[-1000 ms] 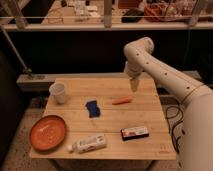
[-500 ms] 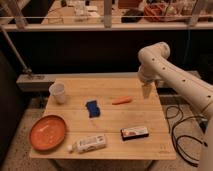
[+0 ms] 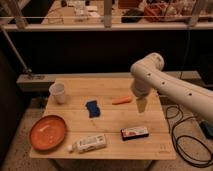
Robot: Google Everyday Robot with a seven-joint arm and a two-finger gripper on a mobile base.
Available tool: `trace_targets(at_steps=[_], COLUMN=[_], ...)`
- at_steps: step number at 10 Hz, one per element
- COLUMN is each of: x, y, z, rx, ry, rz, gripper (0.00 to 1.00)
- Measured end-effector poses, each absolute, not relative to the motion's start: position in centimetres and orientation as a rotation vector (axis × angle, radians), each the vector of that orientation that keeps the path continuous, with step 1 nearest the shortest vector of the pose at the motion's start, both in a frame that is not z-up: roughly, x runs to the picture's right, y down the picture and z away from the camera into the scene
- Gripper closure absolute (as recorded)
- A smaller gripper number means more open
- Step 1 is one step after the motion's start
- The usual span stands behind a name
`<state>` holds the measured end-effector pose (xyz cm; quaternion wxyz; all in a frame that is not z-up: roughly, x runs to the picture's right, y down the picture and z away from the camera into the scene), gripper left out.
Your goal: Move the arm in a circular motion
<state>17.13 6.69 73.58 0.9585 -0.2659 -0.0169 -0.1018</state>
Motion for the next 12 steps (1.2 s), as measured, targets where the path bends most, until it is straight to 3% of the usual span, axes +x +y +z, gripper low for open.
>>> trace_targets(at_steps=[3,6,12], x=[11.4,5.6,0.3], y=[8.3,7.9,1.1], z=[72.3,73.8,79.6], rx=[-0.538,-0.538,-0.484], ry=[-0.071,-0.135,-0.217], rz=[-0.279,-0.377,-0.483], gripper=[0.20,0.20,0.20])
